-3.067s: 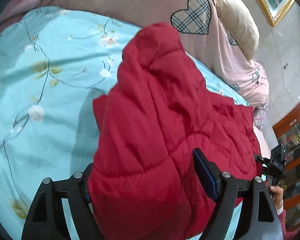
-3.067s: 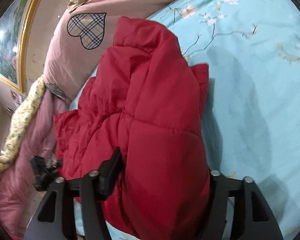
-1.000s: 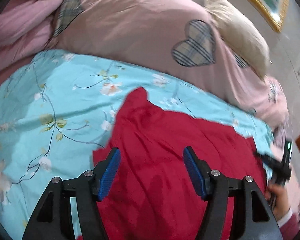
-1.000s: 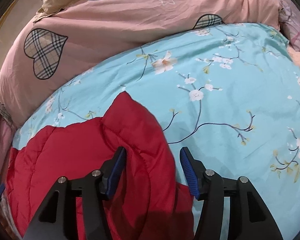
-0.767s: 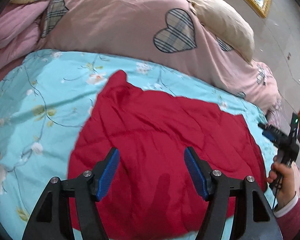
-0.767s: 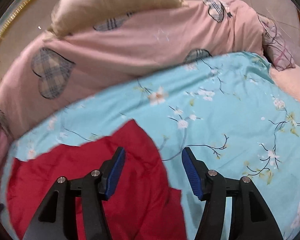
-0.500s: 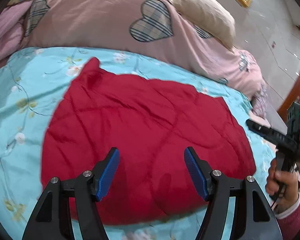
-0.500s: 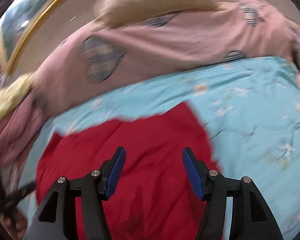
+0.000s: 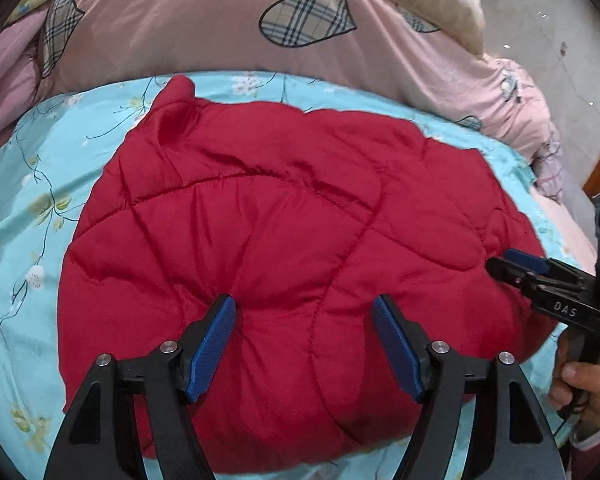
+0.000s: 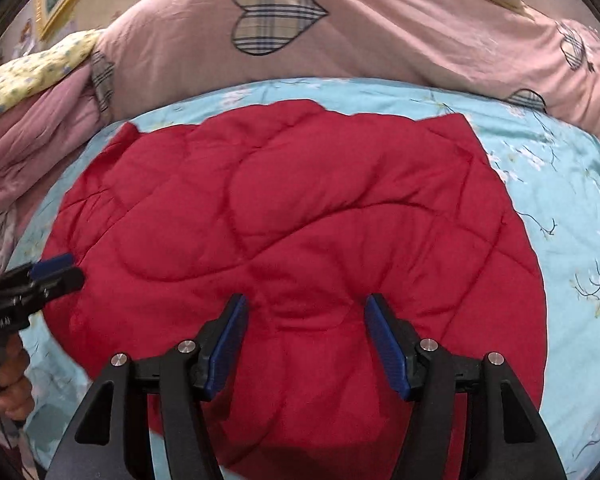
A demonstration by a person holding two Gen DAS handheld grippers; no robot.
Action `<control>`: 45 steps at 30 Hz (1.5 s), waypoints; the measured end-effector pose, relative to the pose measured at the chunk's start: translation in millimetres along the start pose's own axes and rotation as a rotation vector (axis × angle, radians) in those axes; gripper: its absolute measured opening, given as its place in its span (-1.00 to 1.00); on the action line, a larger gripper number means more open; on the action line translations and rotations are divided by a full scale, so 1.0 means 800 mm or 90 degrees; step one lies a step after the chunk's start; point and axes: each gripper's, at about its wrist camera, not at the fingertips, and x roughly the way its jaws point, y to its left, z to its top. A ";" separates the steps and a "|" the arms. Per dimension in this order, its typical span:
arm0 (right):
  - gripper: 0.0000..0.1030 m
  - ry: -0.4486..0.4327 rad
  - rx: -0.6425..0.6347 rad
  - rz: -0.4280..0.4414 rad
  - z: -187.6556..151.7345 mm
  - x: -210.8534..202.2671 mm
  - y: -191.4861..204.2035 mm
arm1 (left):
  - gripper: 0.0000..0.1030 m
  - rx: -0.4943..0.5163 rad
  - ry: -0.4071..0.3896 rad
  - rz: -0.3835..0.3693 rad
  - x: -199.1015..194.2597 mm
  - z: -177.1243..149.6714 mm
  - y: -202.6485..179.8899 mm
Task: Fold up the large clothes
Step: 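Press and smooth the folded jacket bundle with both open grippers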
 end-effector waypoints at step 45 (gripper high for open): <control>0.43 -0.011 0.068 -0.048 -0.009 -0.027 -0.025 | 0.61 -0.002 0.044 0.102 0.011 0.021 -0.034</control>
